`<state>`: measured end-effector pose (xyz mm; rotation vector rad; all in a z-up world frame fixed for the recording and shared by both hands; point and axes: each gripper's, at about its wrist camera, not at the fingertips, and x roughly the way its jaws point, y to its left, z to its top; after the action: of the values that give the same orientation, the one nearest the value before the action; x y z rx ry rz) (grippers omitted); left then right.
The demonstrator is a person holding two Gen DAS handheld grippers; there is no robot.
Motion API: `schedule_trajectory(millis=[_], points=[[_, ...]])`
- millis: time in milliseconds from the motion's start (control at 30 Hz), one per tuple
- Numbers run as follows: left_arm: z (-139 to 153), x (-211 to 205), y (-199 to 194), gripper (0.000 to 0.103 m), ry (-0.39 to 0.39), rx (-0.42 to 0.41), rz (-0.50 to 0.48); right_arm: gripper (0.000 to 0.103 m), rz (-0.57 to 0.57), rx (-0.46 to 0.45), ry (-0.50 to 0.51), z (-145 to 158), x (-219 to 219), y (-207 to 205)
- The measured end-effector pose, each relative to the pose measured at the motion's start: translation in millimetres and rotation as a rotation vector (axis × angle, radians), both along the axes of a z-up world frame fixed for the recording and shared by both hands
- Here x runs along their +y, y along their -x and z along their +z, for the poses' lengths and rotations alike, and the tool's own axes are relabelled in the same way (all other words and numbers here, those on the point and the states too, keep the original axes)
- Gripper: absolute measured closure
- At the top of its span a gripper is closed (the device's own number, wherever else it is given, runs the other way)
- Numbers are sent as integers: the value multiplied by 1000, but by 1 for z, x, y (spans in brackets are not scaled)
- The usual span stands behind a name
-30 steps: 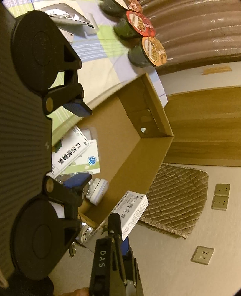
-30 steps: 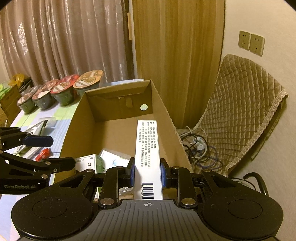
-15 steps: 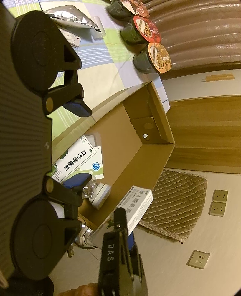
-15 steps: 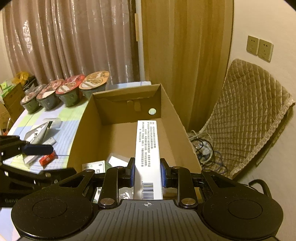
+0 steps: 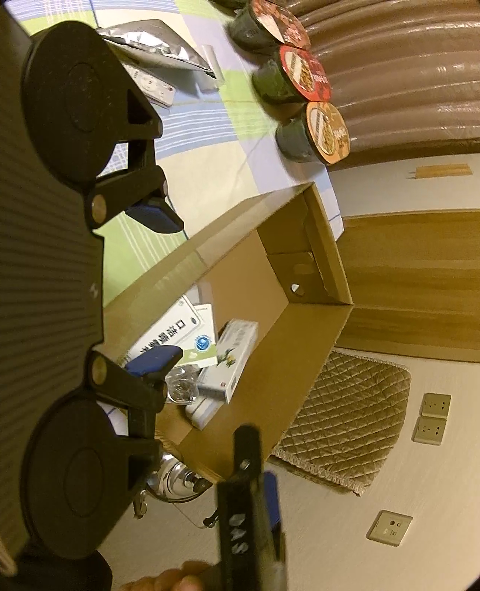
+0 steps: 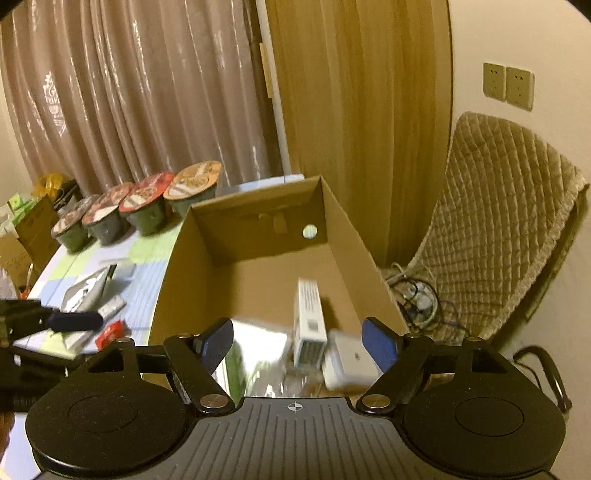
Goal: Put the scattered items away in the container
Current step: 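Lower the white tube box into the cardboard box and open the right gripper, then move both grippers back over the red packet and white remote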
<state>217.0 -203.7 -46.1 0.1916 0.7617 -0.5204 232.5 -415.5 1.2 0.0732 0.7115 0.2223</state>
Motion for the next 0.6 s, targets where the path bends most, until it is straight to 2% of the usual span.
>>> schedule_trajectory(millis=[500, 600], points=[[-3, 56, 52, 40, 18, 49, 106, 21, 39, 46, -20, -3, 33, 68], [-2, 73, 67, 34, 19, 54, 139, 21, 63, 52, -14, 1, 45, 79]])
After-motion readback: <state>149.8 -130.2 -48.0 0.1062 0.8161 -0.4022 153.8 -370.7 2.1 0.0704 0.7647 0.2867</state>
